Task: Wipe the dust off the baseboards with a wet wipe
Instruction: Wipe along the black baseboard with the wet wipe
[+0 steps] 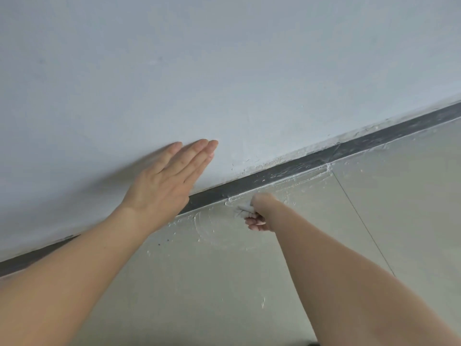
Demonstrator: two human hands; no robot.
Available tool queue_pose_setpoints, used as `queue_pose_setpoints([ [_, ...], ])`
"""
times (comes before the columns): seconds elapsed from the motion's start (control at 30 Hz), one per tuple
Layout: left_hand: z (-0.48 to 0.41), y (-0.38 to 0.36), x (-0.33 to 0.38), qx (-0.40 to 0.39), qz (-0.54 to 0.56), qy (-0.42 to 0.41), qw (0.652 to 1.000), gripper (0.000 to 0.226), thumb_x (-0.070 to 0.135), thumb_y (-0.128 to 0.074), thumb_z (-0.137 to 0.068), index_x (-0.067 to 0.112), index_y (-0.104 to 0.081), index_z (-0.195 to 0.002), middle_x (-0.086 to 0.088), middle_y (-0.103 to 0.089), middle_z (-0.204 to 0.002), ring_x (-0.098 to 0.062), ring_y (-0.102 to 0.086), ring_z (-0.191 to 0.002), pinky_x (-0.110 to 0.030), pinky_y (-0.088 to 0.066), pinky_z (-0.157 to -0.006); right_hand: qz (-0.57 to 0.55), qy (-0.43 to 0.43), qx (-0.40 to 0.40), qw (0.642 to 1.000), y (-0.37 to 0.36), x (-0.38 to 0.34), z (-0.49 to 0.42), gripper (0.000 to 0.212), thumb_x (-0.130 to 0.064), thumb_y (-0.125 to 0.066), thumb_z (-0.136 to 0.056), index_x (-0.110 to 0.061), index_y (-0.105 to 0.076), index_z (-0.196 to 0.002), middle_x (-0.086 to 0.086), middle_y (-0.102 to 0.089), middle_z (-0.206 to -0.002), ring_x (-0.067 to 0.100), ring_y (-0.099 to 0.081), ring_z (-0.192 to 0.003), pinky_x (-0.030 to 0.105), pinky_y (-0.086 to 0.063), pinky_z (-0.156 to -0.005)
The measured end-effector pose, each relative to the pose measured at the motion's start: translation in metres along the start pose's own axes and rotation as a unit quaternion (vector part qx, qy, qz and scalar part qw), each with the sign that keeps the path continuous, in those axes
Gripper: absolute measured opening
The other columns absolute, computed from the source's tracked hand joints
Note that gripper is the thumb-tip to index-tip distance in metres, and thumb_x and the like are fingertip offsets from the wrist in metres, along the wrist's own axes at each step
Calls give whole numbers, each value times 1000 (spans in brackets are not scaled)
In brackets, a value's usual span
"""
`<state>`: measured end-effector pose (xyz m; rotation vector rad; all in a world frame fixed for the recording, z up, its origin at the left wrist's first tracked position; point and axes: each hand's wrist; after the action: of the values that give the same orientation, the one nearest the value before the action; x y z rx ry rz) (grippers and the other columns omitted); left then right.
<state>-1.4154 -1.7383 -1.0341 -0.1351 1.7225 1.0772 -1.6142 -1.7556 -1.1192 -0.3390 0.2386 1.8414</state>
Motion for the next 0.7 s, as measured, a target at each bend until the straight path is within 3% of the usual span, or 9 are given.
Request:
queue_pose_setpoints([
  [0.17,-16,4,-6,28,34,4,999,69,22,-29,-88,6,-7,-151,-8,0,-160,-22,-3,-147,-38,-5,-118,-35,2,-67,997,-36,1,4,21,-3,-38,-95,-5,-47,-76,7,-52,-69,13,-48,-61,26,-46,-72],
  [0.23,-20,-3,-7,47,17,10,999,67,20,-28,-88,7,-8,-152,-6,-2,-160,-21,-3,-146,-37,-3,-117,-116,2,-53,992,-47,-11,-8,18,-2,-39,-93,-3,-47,-77,9,-53,-75,12,-49,-62,24,-48,-75],
  [0.3,-20,-9,-3,63,12,21,998,67,19,-30,-88,8,-10,-152,-4,-5,-159,-20,-4,-145,-37,-4,-117,-245,2,-48,968,-52,-19,-11,19,3,-37,-91,1,-56,-89,13,-63,-98,11,-56,-71,18,-52,-68],
  [0.37,-22,-12,1,74,10,32,997,69,18,-34,-87,9,-11,-152,-4,-6,-159,-19,-5,-145,-37,-4,-116,-330,2,-74,941,-48,-22,-6,34,8,-32,-90,4,-63,-76,13,-64,-119,10,-62,-98,17,-49,-90],
  [0.4,-23,-13,2,77,9,36,996,70,17,-35,-86,9,-12,-152,-3,-7,-159,-19,-5,-145,-37,-4,-116,-351,3,-74,933,-43,-23,0,42,9,-32,-91,2,-60,-61,13,-66,-114,11,-60,-101,18,-41,-103],
  [0.47,-24,-15,5,90,5,45,995,70,15,-35,-86,11,-13,-152,-2,-8,-159,-19,-4,-145,-37,-3,-115,-369,38,-13,928,-30,-21,9,48,9,-33,-92,3,-57,-51,13,-61,-84,14,-54,-75,22,-39,-107],
  [0.57,-26,-18,10,105,3,62,993,70,15,-35,-85,12,-14,-152,0,-11,-159,-18,-6,-144,-38,-1,-115,-422,61,66,902,1,-17,14,26,9,-37,-89,7,-62,-92,15,-55,-82,18,-49,-62,26,-54,-84],
  [0.63,-27,-21,12,112,7,68,991,71,16,-34,-84,13,-14,-152,1,-10,-159,-18,-5,-144,-38,2,-115,-355,104,107,923,27,-14,17,24,8,-41,-88,4,-63,-98,13,-53,-78,16,-49,-63,29,-52,-85],
  [0.7,-28,-25,13,114,4,73,991,72,16,-34,-83,14,-13,-152,1,-9,-159,-17,-4,-144,-38,3,-114,-296,123,155,935,53,-12,15,28,-1,-43,-92,5,-54,-118,10,-51,-81,17,-52,-65,32,-53,-81],
])
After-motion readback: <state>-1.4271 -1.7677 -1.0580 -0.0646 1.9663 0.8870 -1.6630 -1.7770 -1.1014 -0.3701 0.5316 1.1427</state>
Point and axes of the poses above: each hand's wrist, its own z-axis away from the middle knuckle, its own y-axis out of the back of the hand, x = y × z
